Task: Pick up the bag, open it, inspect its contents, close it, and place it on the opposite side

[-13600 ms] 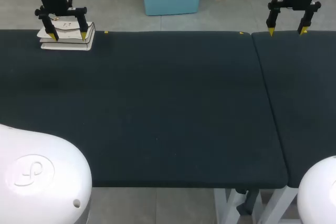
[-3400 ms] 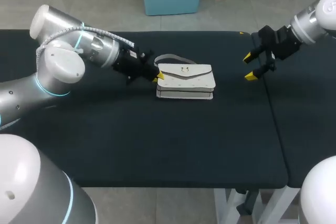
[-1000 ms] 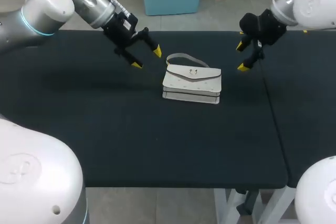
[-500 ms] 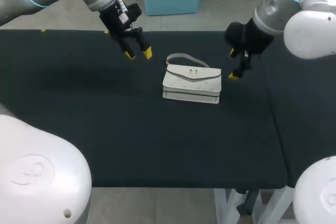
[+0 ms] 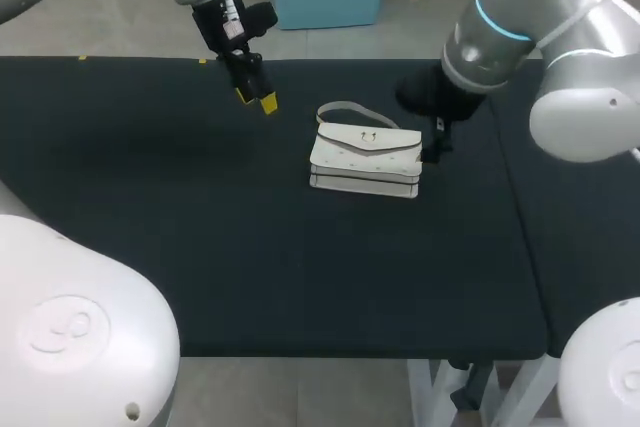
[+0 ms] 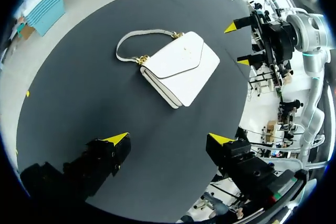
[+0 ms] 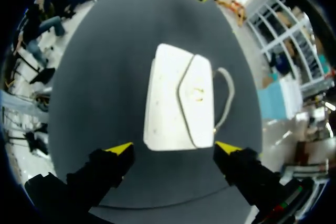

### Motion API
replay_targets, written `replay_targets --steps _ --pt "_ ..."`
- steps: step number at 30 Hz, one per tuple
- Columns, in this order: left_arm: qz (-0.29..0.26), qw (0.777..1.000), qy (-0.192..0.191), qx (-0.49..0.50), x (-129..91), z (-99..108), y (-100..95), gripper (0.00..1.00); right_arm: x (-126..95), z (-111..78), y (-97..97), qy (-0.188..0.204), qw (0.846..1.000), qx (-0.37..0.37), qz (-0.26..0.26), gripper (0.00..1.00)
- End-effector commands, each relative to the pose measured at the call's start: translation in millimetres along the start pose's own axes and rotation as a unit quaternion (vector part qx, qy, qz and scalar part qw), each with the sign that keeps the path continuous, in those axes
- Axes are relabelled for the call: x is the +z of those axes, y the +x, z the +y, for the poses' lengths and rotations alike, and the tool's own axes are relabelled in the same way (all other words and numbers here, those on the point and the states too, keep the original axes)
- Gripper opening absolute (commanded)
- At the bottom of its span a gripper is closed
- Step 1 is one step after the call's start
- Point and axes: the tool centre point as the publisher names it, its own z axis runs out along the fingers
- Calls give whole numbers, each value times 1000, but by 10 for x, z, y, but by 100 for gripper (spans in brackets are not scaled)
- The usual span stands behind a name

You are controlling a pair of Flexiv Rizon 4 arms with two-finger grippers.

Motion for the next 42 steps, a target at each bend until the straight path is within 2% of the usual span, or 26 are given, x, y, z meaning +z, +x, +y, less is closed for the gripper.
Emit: replay_targets --steps 1,10,11,13,14,16,17,19,24,26,27,29,30,31,33,38,42 --pt "-17 956 -83 280 -59 -8 -35 100 43 -28 24 -4 998 0 -57 100" --pt "-17 956 -83 280 -59 -8 -35 100 43 -28 24 -4 998 0 -57 100" --pt "-66 947 -83 302 -45 -32 -40 100 52 13 11 0 998 -5 -56 100" --pt "-64 940 -68 328 -30 -65 -90 100 68 106 47 -5 997 -17 -71 100" --pt "-105 929 -72 349 -10 -84 -103 100 87 135 68 8 997 -13 -78 100" --pt "-109 925 -57 359 -14 -111 -149 100 124 162 119 10 996 -12 -90 100" --pt "-127 911 -50 390 -13 -131 -160 100 146 175 146 15 995 -12 -94 100" --pt "-145 906 -39 395 -23 -168 -178 100 183 189 193 13 995 -8 -97 100" --pt "-181 882 6 435 -8 -300 -188 100 273 231 300 18 994 -5 -110 100" --pt "-187 870 32 456 4 -349 -185 100 314 230 327 7 994 -4 -112 100" --pt "-192 862 48 466 9 -371 -183 100 340 218 336 9 994 -1 -113 100" --pt "-216 832 95 501 16 -387 -157 100 373 199 349 2 993 5 -114 100" --pt "-215 828 118 504 20 -384 -152 100 390 190 363 2 993 10 -119 100" --pt "-200 836 132 494 -4 -408 -168 100 403 180 372 3 992 13 -122 100" --pt "-200 836 132 494 -4 -408 -168 100 432 166 391 -2 992 15 -128 100" --pt "-200 836 132 494 -4 -408 -168 100 480 141 401 19 988 5 -150 100" --pt "-200 836 132 494 -4 -408 -168 100 555 114 366 24 985 -15 -172 94"
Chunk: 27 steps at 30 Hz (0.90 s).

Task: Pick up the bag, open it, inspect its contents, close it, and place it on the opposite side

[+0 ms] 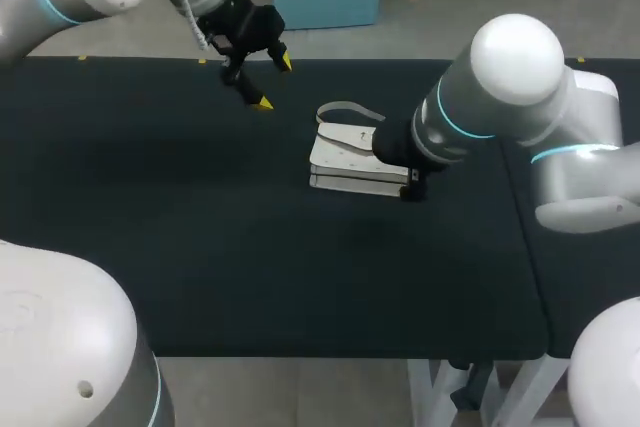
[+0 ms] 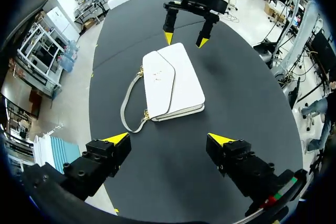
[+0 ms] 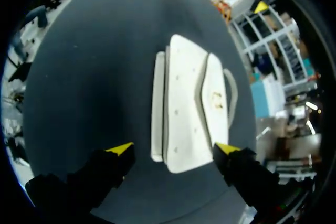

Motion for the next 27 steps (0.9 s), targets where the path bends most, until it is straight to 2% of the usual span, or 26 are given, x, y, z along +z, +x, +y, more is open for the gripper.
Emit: replay_targets --steps 1,4,7,9,21,25,27 --pt "-83 996 21 2 16 42 71 100 124 0 28 1 997 -9 -74 91" --pt "-82 995 38 43 79 -22 64 100 192 -15 3 2 996 -9 -85 79" --pt "-79 994 43 60 148 -35 51 100 246 -12 -21 4 996 -7 -93 53" --pt "-76 994 53 61 171 -34 48 100 262 -5 -26 3 995 -9 -96 44" --pt "-71 990 58 105 290 -57 57 100 365 -32 -31 6 994 -18 -108 36" --pt "-66 990 52 115 347 -89 63 100 370 -34 -34 4 994 -16 -111 18" --pt "-62 990 50 120 369 -104 62 100 362 -32 -32 3 993 -16 -114 15"
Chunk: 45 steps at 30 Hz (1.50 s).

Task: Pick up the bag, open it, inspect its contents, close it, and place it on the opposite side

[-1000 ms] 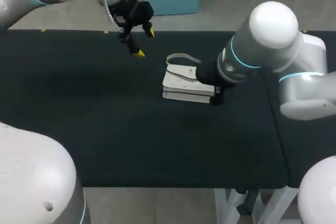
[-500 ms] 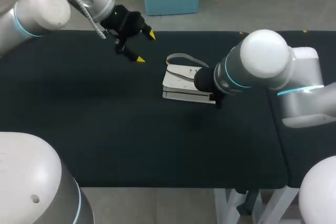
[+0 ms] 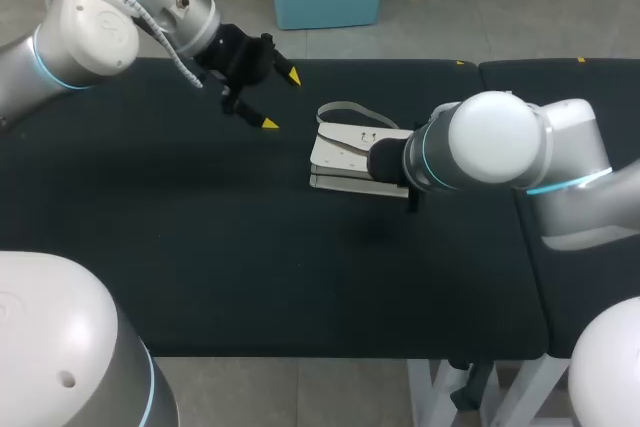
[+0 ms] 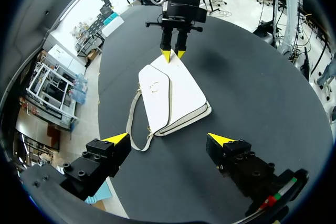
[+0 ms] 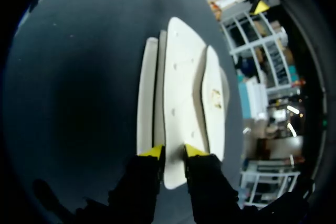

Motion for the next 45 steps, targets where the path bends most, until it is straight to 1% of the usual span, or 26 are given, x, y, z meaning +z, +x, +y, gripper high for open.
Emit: replay_targets --steps 1,4,6,8,9,13,19,22,23,24,25,27,28,31,35,40,44,45 --pt "4 1000 -3 6 72 -28 -29 100 18 -6 39 -2 1000 1 -27 13" --pt "7 1000 -5 17 120 -50 -27 100 2 2 49 4 999 -2 -34 0" --pt "5 1000 -2 28 158 -62 -20 100 0 3 60 7 999 -3 -38 0" --pt "-4 999 -2 40 200 -74 -9 100 5 3 75 9 999 -2 -40 0" --pt "-8 999 8 48 214 -77 -6 100 8 3 83 9 999 -2 -42 0" --pt "-30 997 12 69 299 -98 11 100 15 9 98 13 999 1 -50 0" --pt "-59 993 51 91 405 -139 -15 100 15 10 99 13 999 1 -51 0" --pt "-66 991 63 98 445 -204 -33 100 15 10 99 13 999 1 -51 0" --pt "-66 991 60 104 464 -233 -31 100 15 10 99 13 999 1 -51 0" --pt "-67 990 58 112 487 -259 -28 98 15 10 99 13 999 1 -51 0" --pt "-67 989 61 119 508 -278 -21 89 15 10 99 13 999 1 -51 0" --pt "-60 988 61 127 570 -307 -19 78 15 10 99 13 999 1 -51 0" --pt "-62 987 63 135 603 -319 -13 75 15 10 99 13 999 1 -51 0" --pt "-67 984 67 152 688 -338 -8 68 15 10 99 13 999 1 -51 0" --pt "-74 980 70 169 787 -333 -16 72 15 10 99 13 999 1 -51 0" --pt "-77 977 79 183 893 -302 -26 72 15 10 99 13 999 1 -51 0" --pt "-83 974 82 192 955 -304 -33 65 15 10 99 13 999 1 -51 0" --pt "-83 974 85 194 968 -308 -36 66 15 10 99 13 999 1 -51 0"
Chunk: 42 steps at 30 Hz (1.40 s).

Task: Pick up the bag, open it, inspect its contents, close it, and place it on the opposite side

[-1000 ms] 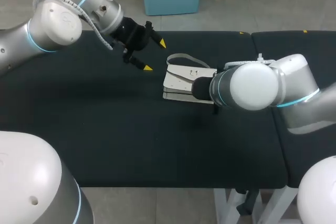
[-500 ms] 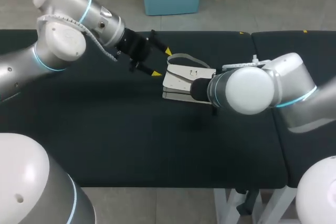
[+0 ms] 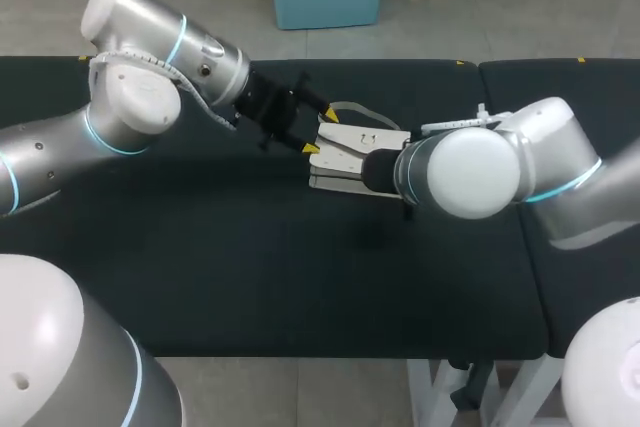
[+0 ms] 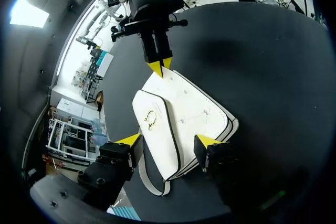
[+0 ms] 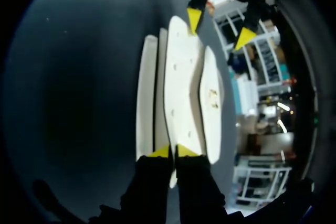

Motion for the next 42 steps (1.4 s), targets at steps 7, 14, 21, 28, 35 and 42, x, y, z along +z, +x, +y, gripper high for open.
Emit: replay_targets --steps 7,14,21,28,35,42 --pt "-19 1000 19 10 204 65 8 69 29 -19 50 -6 1000 0 -9 0" --pt "-22 999 12 24 339 0 -24 59 29 -19 50 -6 1000 0 -9 0" --pt "-22 999 -4 31 496 -19 -91 48 29 -19 50 -6 1000 0 -9 0" --pt "-30 999 -14 -5 515 62 -181 0 29 -19 50 -6 1000 0 -9 0" --pt "-17 996 11 -85 381 182 -307 0 29 -19 50 -6 1000 0 -9 0" --pt "9 987 29 -159 249 227 -434 0 29 -19 50 -6 1000 0 -9 0"
